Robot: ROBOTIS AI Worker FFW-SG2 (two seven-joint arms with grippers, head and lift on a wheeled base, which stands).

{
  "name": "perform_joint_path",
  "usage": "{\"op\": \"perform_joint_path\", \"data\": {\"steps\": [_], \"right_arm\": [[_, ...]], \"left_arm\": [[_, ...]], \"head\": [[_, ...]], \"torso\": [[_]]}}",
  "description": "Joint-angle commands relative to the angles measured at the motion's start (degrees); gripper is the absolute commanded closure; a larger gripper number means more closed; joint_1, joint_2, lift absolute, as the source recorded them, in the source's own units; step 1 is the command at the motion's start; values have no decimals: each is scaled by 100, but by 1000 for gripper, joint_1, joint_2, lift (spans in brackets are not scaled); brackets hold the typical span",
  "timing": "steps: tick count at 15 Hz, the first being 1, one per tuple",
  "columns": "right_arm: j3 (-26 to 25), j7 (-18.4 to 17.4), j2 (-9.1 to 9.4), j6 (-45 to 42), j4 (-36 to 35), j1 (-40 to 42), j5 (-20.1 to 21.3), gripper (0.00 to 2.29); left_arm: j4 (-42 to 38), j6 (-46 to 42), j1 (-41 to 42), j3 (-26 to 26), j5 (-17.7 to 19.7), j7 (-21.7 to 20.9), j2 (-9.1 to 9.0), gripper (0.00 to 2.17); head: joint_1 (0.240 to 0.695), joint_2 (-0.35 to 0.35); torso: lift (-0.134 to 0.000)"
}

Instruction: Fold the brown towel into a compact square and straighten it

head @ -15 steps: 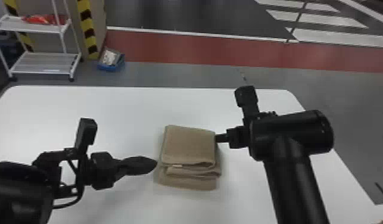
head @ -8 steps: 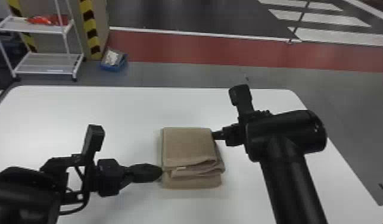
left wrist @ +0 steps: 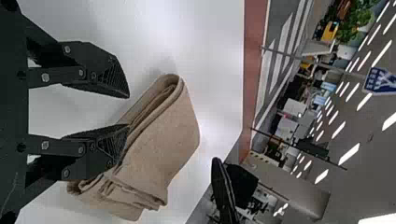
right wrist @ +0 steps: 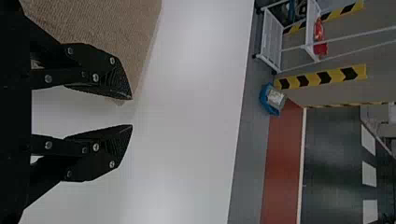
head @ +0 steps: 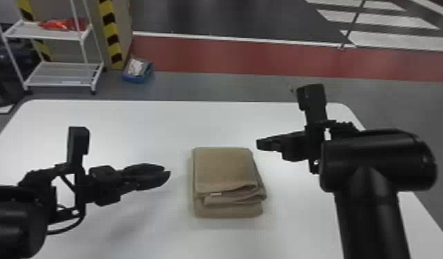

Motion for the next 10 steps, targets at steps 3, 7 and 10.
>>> {"op": "perform_joint_path", "data": {"steps": [3, 7, 10], "right_arm": [[1143, 1485, 14, -672, -503, 184, 1612, 36], [1969, 3111, 14, -1042, -899, 509, 2877, 49], [2022, 3472, 14, -1288, -1505, 816, 3414, 87]], "left_arm": [[-698, 47, 432, 462, 499, 1300, -33, 12], [-742, -93, 669, 787, 833, 1827, -33, 16], [-777, -76, 783, 893, 983, 1906, -59, 12]], "head": [[695, -34], [695, 88], [695, 163]], "torso": [[-124], [-124], [-124]]}}
